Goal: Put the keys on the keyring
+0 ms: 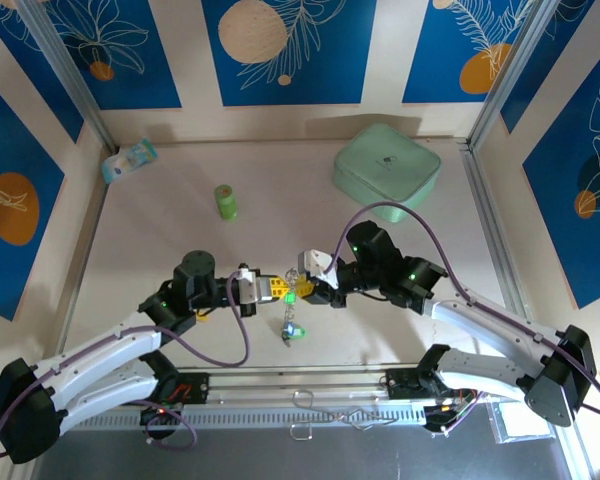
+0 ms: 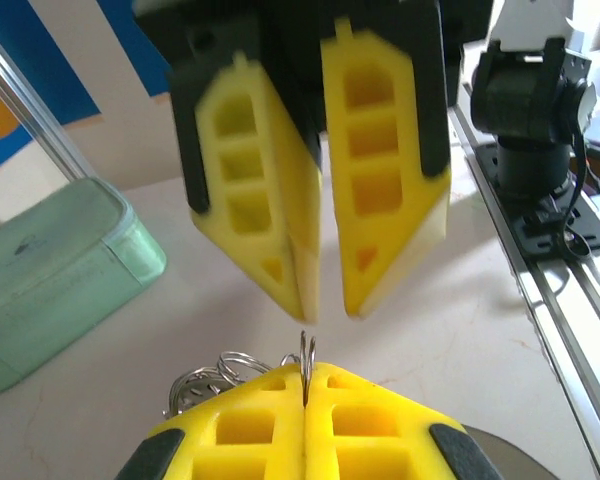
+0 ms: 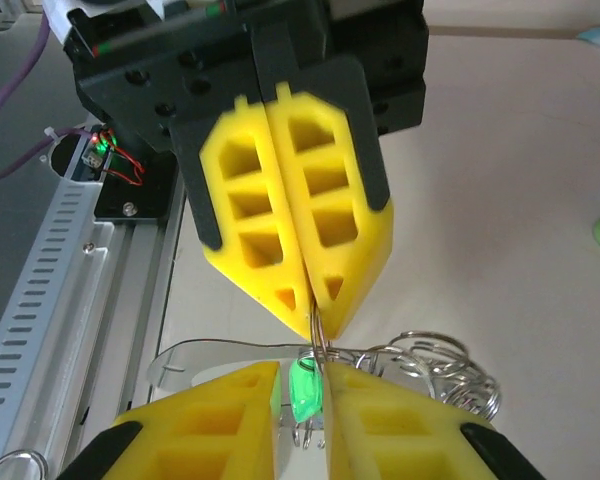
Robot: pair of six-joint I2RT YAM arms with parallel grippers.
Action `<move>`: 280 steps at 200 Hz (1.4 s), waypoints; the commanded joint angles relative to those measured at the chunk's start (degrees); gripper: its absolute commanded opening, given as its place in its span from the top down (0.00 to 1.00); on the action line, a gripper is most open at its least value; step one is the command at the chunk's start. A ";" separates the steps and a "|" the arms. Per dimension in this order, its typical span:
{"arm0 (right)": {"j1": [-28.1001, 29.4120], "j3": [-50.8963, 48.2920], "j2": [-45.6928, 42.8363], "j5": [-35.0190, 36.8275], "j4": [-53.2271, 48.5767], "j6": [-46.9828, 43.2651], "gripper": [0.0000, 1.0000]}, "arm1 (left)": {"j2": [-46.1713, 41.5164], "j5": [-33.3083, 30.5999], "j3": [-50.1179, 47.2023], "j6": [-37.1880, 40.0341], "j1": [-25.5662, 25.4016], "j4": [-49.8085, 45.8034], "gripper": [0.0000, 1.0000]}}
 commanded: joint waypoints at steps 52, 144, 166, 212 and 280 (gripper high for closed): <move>0.16 -10.97 -7.84 2.89 9.37 7.49 0.77 | -1.20 -0.22 -0.96 -2.66 -0.30 7.35 1.00; 0.94 -12.44 -1.40 1.79 20.23 10.69 0.59 | -1.46 1.38 -1.93 -4.64 -0.29 11.53 1.00; 1.60 -12.30 -0.10 2.27 21.23 10.70 0.55 | -1.28 1.29 -2.29 -4.81 -0.35 12.73 1.00; 2.24 -12.49 0.31 2.65 21.77 11.05 0.52 | -1.54 0.51 -2.47 -4.82 -0.35 13.03 1.00; 2.24 -12.96 -1.62 3.59 18.82 10.00 0.66 | -1.99 -2.73 -2.64 -4.03 -0.30 13.38 1.00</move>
